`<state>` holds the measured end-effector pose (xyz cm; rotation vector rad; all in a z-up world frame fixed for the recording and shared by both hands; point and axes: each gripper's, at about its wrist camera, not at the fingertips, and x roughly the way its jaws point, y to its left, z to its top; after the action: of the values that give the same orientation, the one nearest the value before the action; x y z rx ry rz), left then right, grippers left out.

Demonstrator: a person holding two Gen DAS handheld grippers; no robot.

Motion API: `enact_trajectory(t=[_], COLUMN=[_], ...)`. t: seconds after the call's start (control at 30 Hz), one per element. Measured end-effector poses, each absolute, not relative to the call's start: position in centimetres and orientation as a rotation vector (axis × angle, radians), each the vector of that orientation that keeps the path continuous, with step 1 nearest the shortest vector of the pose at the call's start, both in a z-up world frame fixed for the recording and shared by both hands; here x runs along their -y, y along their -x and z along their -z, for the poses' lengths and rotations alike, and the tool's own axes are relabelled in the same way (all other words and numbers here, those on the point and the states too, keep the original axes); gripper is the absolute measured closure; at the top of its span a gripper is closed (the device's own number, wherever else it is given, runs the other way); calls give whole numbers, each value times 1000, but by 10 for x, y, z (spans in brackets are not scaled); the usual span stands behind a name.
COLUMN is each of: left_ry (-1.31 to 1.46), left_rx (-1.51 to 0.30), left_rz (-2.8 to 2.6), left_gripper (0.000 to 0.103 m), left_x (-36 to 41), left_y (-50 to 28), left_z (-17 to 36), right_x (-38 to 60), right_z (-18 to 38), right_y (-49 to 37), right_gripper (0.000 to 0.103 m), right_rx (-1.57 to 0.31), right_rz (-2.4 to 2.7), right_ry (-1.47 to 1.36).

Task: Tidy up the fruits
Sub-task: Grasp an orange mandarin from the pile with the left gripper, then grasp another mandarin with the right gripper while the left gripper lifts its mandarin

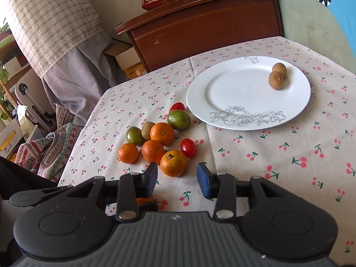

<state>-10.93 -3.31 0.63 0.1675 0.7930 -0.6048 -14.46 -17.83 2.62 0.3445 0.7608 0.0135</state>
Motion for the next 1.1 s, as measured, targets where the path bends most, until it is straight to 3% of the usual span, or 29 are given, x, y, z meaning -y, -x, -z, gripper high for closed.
enact_trajectory(t=[0.33,0.5,0.63,1.1], left_ry=[-165,-167,-169,-150], left_rx=[-782,-780,-775,-761], left_rz=[587,584,582,523], left_gripper=[71,72,72,74], left_x=[31,31,32,24], left_y=[109,109,108,104], left_z=[-6,-6,-5,-9], right_x=[168,165,167,170], right_z=[-19,-18,-18,-20], right_y=[134,133,132,136], right_gripper=[63,65,73,74], right_rx=[-766,-760,-758,-759], right_rz=[-26,-23,-9,13], right_ry=[-291,-276,-278,-287])
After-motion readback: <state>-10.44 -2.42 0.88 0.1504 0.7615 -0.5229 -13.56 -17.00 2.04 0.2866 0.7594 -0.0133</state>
